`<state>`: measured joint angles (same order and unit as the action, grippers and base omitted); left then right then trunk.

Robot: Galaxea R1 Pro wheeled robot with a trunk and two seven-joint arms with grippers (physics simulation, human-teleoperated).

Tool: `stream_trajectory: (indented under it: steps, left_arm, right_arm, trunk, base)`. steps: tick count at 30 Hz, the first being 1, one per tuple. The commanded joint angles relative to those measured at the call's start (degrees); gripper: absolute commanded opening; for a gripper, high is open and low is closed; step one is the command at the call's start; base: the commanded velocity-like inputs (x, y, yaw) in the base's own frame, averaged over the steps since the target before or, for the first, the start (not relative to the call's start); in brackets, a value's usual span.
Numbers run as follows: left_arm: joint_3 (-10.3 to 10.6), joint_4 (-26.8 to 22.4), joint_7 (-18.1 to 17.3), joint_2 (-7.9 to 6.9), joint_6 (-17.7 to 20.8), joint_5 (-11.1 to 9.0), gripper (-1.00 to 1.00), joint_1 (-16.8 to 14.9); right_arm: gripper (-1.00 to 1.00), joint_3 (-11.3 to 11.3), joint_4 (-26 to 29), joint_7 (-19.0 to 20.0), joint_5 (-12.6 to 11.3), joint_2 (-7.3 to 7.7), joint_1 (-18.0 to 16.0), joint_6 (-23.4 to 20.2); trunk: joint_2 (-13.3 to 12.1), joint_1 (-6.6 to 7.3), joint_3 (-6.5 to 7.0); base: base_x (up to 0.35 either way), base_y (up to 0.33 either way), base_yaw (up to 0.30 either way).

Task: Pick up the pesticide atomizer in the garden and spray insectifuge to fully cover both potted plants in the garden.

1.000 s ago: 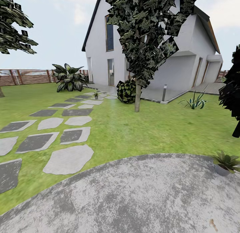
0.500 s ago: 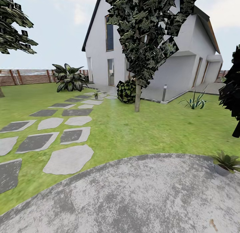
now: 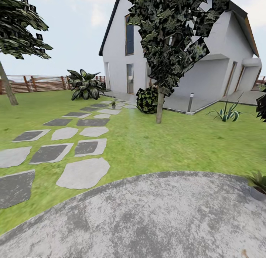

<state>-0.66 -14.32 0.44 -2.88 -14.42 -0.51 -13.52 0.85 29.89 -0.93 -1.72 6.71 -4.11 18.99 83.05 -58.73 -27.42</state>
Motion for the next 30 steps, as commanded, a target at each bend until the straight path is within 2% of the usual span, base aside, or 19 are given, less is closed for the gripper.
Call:
stream_trajectory:
  steps: [1,5,7,8,12,17,30]
  left_arm:
    - [-0.29,0.63,0.09,0.00,-0.78,-0.07,1.00,-0.04]
    - [-3.14,1.38,0.14,0.14,-1.66,-0.15,1.00,-0.02]
    - [-4.86,1.51,-0.23,0.21,-1.89,-0.15,1.00,-0.03]
    - [-5.03,1.52,-0.34,0.22,-1.92,-0.14,1.00,-0.03]
    - [-5.22,1.57,-0.79,0.25,-2.08,0.20,1.00,-0.02]
    - [-5.10,1.62,-0.88,0.22,-2.18,0.61,1.00,0.06]
    - [-4.96,1.85,-1.03,0.44,-2.14,0.86,1.00,-0.02]
  right_arm:
    - [1.00,-0.09,-0.17,-1.00,-0.19,-0.07,-0.02,0.15]
    - [1.00,-0.23,-0.60,-5.38,-0.20,-0.18,-0.02,0.03]
    - [1.00,-0.66,-0.80,-6.53,-0.06,-0.24,-0.02,0.01]
    - [1.00,-0.80,-0.84,-6.64,-0.01,-0.25,-0.02,0.01]
    - [1.00,-2.23,-0.95,-7.00,0.19,-0.31,-0.02,0.05]
    - [1.00,-2.86,-0.97,-7.00,0.23,-0.36,-0.02,0.08]
    - [1.00,-3.61,-3.18,-7.03,0.23,-0.44,-0.02,0.05]
  trunk:
    - [0.03,0.00,-0.11]
    - [0.03,0.00,-0.32]
    - [0.03,0.00,-0.43]
    - [0.03,0.00,-0.48]
    - [0.03,0.00,-0.69]
    - [0.03,0.00,-0.95]
    - [0.03,0.00,-1.76]
  base:
    - [0.000,0.000,0.241]
    - [0.000,0.000,0.244]
    - [0.000,0.000,0.246]
    - [0.000,0.000,0.246]
    - [0.000,0.000,0.246]
    - [0.047,0.017,0.242]
    - [0.304,0.043,0.210]
